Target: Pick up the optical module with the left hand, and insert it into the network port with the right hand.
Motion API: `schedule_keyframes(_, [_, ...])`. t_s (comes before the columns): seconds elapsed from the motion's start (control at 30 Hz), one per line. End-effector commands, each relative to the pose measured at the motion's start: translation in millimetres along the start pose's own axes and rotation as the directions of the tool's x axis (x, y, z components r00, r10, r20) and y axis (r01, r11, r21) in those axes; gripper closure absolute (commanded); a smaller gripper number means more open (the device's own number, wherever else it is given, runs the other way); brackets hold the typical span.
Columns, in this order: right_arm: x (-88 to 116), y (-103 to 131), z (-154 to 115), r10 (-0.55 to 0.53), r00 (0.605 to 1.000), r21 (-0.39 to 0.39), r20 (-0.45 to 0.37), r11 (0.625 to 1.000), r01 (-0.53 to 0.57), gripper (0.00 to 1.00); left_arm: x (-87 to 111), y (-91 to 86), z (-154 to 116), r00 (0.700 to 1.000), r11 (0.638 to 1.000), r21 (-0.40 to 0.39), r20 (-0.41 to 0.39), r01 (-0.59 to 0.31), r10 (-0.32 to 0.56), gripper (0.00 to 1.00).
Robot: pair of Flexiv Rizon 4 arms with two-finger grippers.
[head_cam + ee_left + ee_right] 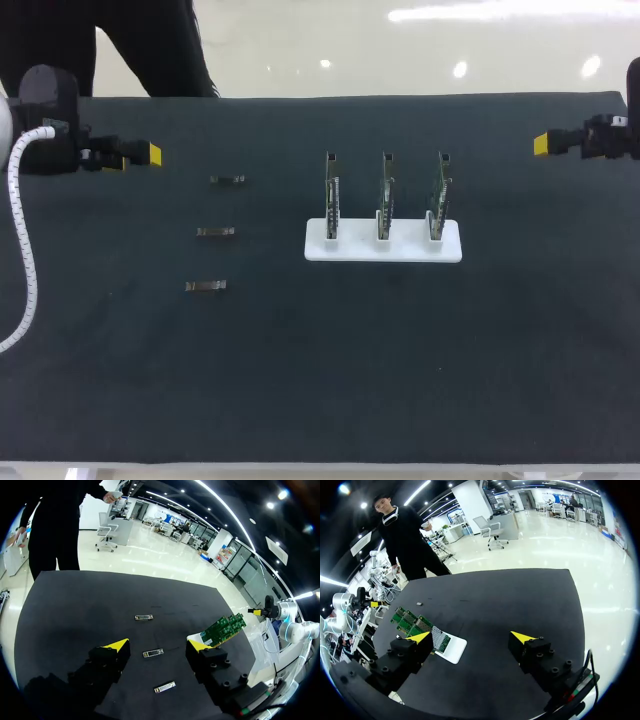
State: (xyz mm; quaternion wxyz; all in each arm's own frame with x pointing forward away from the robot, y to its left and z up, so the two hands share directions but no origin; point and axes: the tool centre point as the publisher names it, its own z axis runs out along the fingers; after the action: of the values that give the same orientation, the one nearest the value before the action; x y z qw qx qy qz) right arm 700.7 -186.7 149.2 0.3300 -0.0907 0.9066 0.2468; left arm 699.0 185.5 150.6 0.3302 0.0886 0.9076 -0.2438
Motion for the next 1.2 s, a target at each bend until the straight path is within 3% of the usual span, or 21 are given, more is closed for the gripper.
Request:
schedule_keyframes(0.03, [0.2,1.8,-0.6,0.001,1.0,0.008,0.0,1.0,-0.001,0.0,-0.8,-0.3,0.2,1.0,1.0,-0.002,-0.003,0.0,0.0,0.0])
schedule_keyframes(0.77, [0.2,1.8,-0.6,0.001,1.0,0.008,0.0,1.0,-0.001,0.0,-0.8,-0.3,0.2,1.0,1.0,-0.002,-0.003,0.0,0.0,0.0])
schedule_keyframes(0.9, [0.2,1.8,-0.6,0.001,1.0,0.008,0.0,1.0,-0.001,0.0,8.4,-13.6,-9.2,0.992,0.986,0.116,-0.029,-0.118,0.122,0.0])
schedule_keyframes(1.0, [0.2,1.8,-0.6,0.001,1.0,0.008,0.0,1.0,-0.001,0.0,15.5,-13.9,-14.4,0.969,0.956,0.189,-0.063,-0.225,0.24,0.0])
schedule_keyframes(1.2, [0.2,1.8,-0.6,0.001,1.0,0.008,0.0,1.0,-0.001,0.0,29.8,-7.4,-14.6,0.876,0.867,0.292,-0.151,-0.403,0.458,0.0])
